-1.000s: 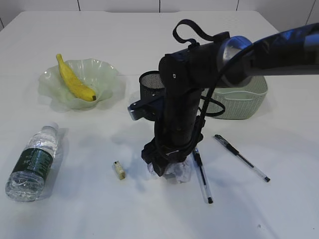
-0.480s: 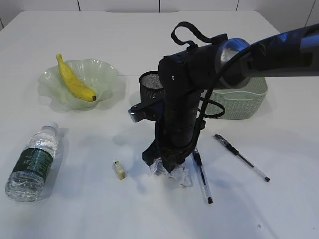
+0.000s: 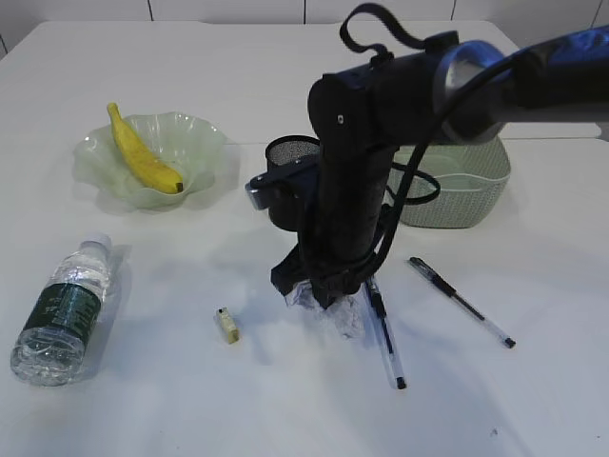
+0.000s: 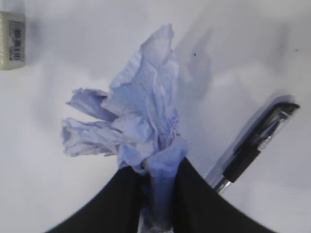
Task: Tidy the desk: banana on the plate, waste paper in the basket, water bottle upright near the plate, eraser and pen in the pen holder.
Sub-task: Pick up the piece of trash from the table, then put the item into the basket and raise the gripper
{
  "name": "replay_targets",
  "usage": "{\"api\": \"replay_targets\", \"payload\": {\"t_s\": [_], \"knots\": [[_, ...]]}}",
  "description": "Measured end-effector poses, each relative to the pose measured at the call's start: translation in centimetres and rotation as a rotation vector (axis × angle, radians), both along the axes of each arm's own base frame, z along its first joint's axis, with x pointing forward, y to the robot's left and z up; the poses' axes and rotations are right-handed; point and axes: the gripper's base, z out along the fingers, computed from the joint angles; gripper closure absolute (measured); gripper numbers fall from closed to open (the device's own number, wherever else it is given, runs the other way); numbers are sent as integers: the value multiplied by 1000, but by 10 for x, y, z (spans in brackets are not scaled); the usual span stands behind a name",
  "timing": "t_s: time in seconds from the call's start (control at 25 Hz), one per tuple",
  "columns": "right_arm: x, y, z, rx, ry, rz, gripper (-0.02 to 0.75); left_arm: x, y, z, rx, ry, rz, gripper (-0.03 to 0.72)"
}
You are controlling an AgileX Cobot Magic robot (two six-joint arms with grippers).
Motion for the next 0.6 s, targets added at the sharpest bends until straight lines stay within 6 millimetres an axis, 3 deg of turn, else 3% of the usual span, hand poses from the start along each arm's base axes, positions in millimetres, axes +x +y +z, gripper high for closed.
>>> {"api": "replay_targets", "payload": {"t_s": [0.32,0.6], "knots": [[4,-21,56,-46,-201,-29,612,0,0,0,0,0,0,295],[33,-63,83,-42,-307,-198,612,0,0,0,0,0,0,295]]}}
